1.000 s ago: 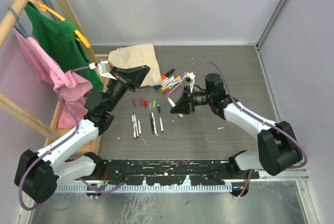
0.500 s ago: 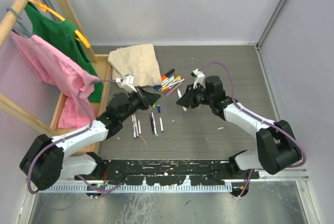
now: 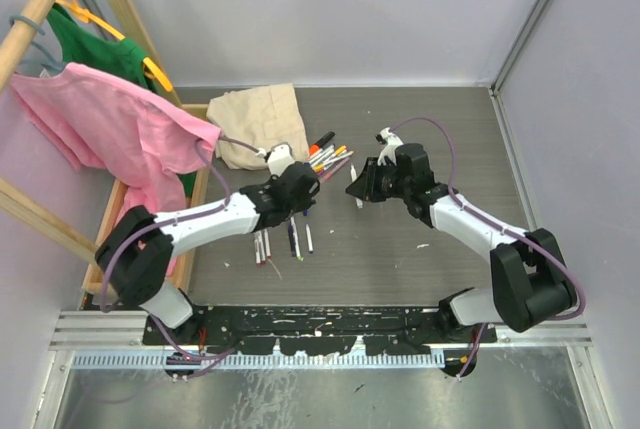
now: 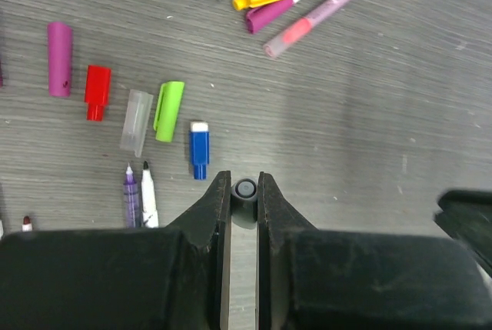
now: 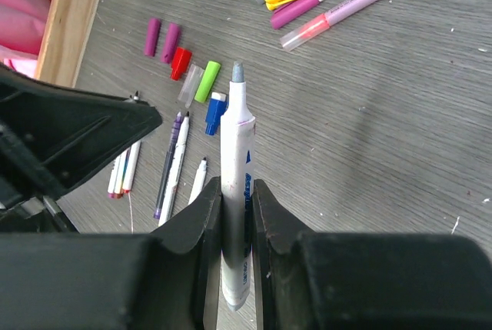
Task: Open the pen caps
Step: Place the pen cap at the center of the board.
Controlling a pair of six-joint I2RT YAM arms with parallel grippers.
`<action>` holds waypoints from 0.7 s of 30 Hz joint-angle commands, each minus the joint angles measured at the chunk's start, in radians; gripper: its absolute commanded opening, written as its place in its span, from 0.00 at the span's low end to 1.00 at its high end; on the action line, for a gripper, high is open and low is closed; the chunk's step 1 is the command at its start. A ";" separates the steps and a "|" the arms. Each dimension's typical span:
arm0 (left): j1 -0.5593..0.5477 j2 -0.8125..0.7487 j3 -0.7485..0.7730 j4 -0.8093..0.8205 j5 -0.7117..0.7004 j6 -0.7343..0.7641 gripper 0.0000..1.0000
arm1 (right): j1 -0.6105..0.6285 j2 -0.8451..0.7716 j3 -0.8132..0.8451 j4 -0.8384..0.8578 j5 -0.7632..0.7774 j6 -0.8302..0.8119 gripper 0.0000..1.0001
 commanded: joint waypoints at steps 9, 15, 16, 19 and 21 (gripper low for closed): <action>-0.025 0.275 0.285 -0.237 -0.030 0.016 0.00 | 0.000 0.007 0.050 0.000 0.032 0.032 0.01; -0.027 0.326 0.313 -0.233 -0.020 0.025 0.02 | -0.001 0.010 0.054 -0.005 0.037 0.035 0.01; -0.027 0.335 0.320 -0.235 -0.020 0.028 0.04 | -0.001 0.010 0.053 -0.004 0.036 0.034 0.01; -0.026 0.359 0.343 -0.248 -0.021 0.034 0.08 | -0.001 0.012 0.054 -0.004 0.037 0.035 0.01; -0.026 0.369 0.355 -0.254 -0.023 0.039 0.09 | -0.001 0.011 0.054 -0.005 0.037 0.035 0.01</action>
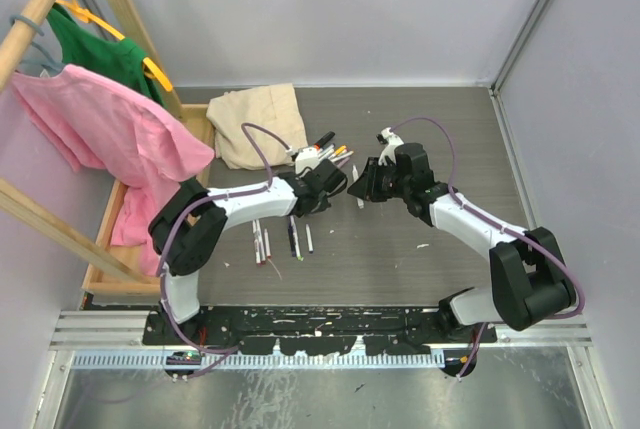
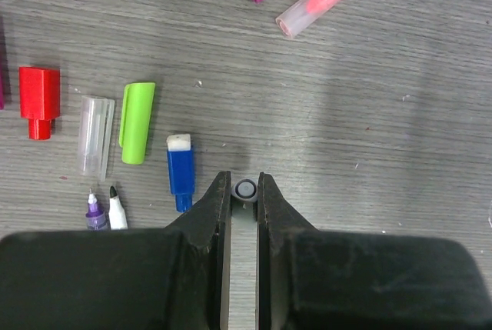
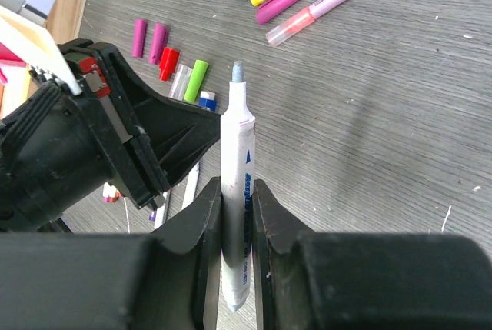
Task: Open the pen caps
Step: Place the pen cap at the center of the board.
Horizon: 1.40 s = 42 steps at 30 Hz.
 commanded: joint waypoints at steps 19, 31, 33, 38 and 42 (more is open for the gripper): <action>-0.002 0.055 0.096 -0.040 -0.050 0.044 0.29 | -0.001 0.048 0.033 0.037 -0.041 0.059 0.01; -0.001 -0.090 0.035 -0.040 -0.063 0.055 0.31 | 0.030 0.116 0.018 0.065 -0.076 0.097 0.01; -0.002 -0.138 -0.004 -0.026 -0.070 0.054 0.32 | 0.037 0.119 0.013 0.072 -0.079 0.107 0.01; -0.002 -0.263 -0.114 0.015 -0.084 0.066 0.33 | 0.069 0.140 0.002 0.094 -0.080 0.118 0.01; -0.001 -0.371 -0.218 0.075 -0.065 0.105 0.33 | 0.107 0.170 0.006 0.096 -0.062 0.104 0.01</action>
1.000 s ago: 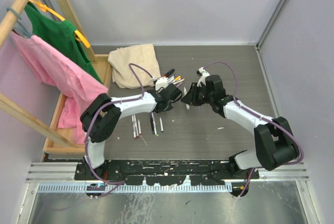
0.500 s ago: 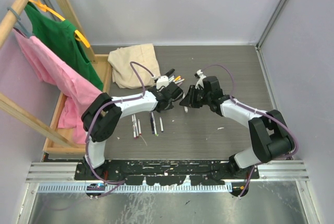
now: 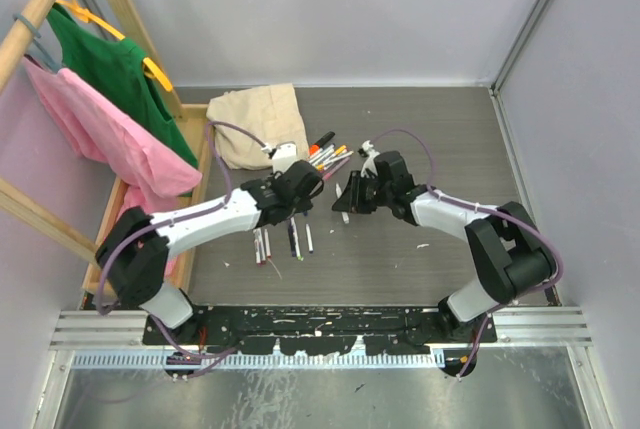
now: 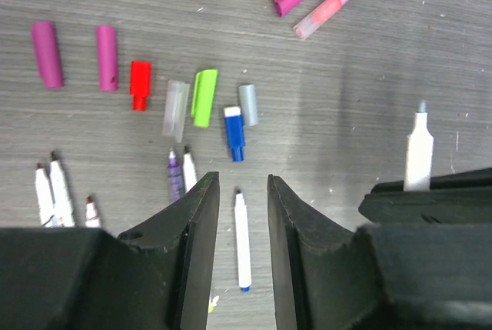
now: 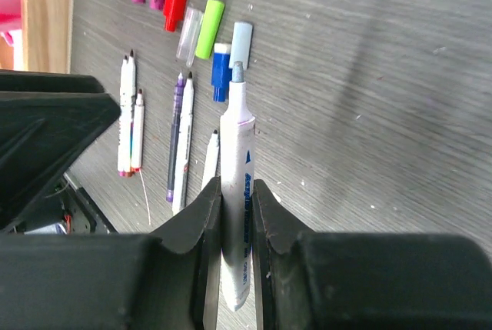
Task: Open the pen caps
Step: Place the pen cap at the center of the board, then place the pen at the center of the board.
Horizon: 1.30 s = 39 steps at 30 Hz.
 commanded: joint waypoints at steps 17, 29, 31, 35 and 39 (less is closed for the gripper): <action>-0.002 -0.485 -0.550 0.645 0.170 0.207 0.50 | 0.185 0.161 0.071 -0.043 0.197 0.052 0.10; -0.002 -0.485 -0.556 0.655 0.176 0.208 0.50 | 0.192 0.182 0.094 -0.091 0.192 0.070 0.19; -0.003 -0.491 -0.560 0.656 0.171 0.209 0.50 | 0.194 0.186 0.097 -0.096 0.184 0.070 0.20; -0.001 -0.500 -0.565 0.656 0.166 0.211 0.50 | 0.196 0.191 0.102 -0.100 0.170 0.069 0.23; -0.001 -0.503 -0.567 0.658 0.166 0.211 0.50 | 0.198 0.192 0.104 -0.101 0.166 0.067 0.25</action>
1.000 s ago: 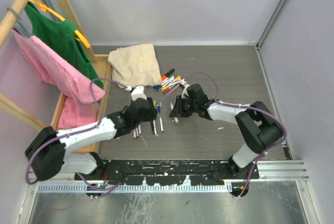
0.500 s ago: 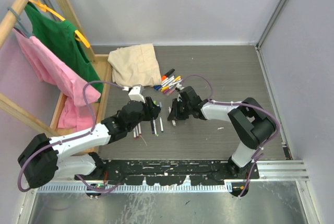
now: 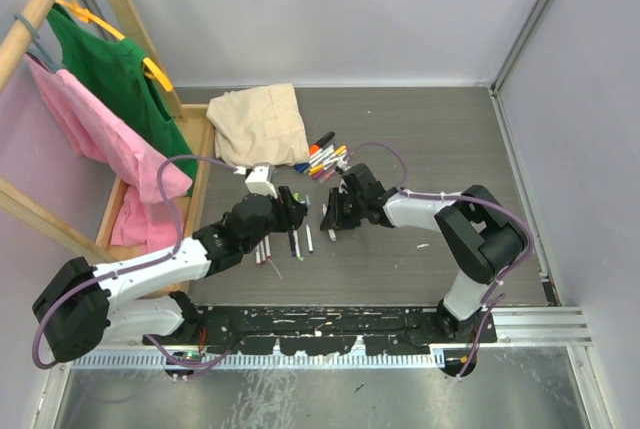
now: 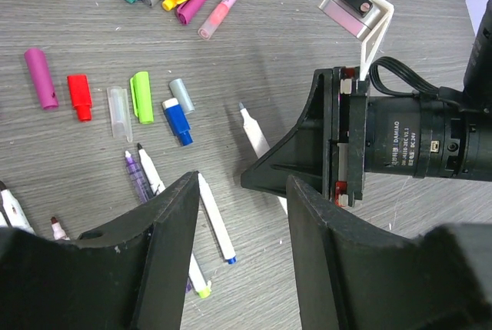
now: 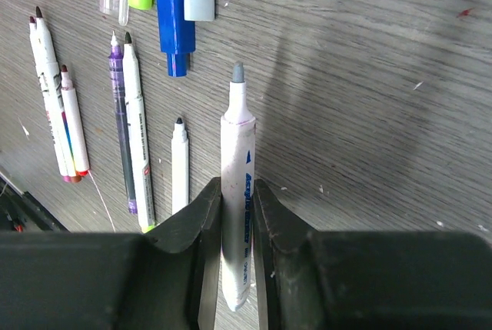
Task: Open the pen caps
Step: Place the pen at the center of the board.
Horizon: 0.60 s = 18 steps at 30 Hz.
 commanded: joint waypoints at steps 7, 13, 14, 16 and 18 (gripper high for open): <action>-0.002 -0.035 -0.004 0.062 -0.012 0.015 0.51 | 0.009 0.017 0.032 -0.015 -0.001 -0.001 0.30; -0.002 -0.044 -0.009 0.062 -0.018 0.018 0.51 | 0.009 0.020 0.034 -0.016 -0.007 -0.004 0.32; -0.001 -0.045 -0.010 0.062 -0.017 0.018 0.51 | 0.009 0.021 0.035 -0.015 -0.009 -0.005 0.32; -0.002 -0.045 -0.009 0.062 -0.017 0.018 0.51 | 0.009 0.022 0.036 -0.016 -0.019 -0.006 0.31; -0.002 -0.046 -0.009 0.062 -0.016 0.018 0.51 | 0.009 0.026 0.037 -0.013 -0.032 -0.007 0.32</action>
